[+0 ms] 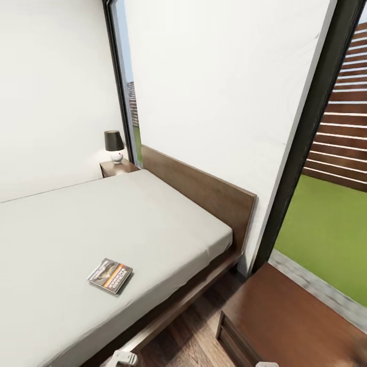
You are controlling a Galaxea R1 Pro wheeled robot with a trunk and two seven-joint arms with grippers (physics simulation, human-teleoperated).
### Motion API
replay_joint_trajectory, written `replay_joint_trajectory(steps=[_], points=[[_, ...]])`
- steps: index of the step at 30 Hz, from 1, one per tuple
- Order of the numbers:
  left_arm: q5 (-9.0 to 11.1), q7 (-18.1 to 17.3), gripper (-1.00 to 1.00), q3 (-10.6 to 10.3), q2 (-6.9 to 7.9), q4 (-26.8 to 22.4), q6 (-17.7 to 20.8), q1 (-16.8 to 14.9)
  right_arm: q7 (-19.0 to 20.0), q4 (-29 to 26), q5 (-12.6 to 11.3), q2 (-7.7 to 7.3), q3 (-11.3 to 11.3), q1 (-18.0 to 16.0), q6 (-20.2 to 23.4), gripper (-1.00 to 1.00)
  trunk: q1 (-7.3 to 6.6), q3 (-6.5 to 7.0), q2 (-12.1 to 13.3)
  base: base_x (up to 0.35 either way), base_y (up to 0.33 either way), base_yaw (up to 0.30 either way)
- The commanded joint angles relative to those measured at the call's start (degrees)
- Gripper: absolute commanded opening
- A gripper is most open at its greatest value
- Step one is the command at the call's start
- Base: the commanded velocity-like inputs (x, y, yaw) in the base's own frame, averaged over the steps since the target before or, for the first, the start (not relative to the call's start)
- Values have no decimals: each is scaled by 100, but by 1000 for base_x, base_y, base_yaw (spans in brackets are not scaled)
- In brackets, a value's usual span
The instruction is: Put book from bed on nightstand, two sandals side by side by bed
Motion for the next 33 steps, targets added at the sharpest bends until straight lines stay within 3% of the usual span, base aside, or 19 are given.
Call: replay_joint_trajectory(steps=[1, 15, 25, 33], points=[[-60, -16, 100, 47, 1, 2, -18, -3, 38, 27, -56, -1, 5, -10, -28, 100, -1, -5, -3, 0, 0, 0], [-60, -16, 100, 47, 4, 2, -18, -3, 38, 27, -58, -1, 5, -10, -28, 100, -1, -5, -3, 181, -35, 0], [-60, -16, 100, 47, 1, 2, -21, -3, 38, 27, -58, -1, 5, -10, -28, 100, -1, -5, -3, 29, -1, 6], [-60, -16, 100, 47, -2, 2, -21, -3, 38, 26, -58, -1, 5, -10, -28, 100, -1, -5, -3, 48, 15, 188]])
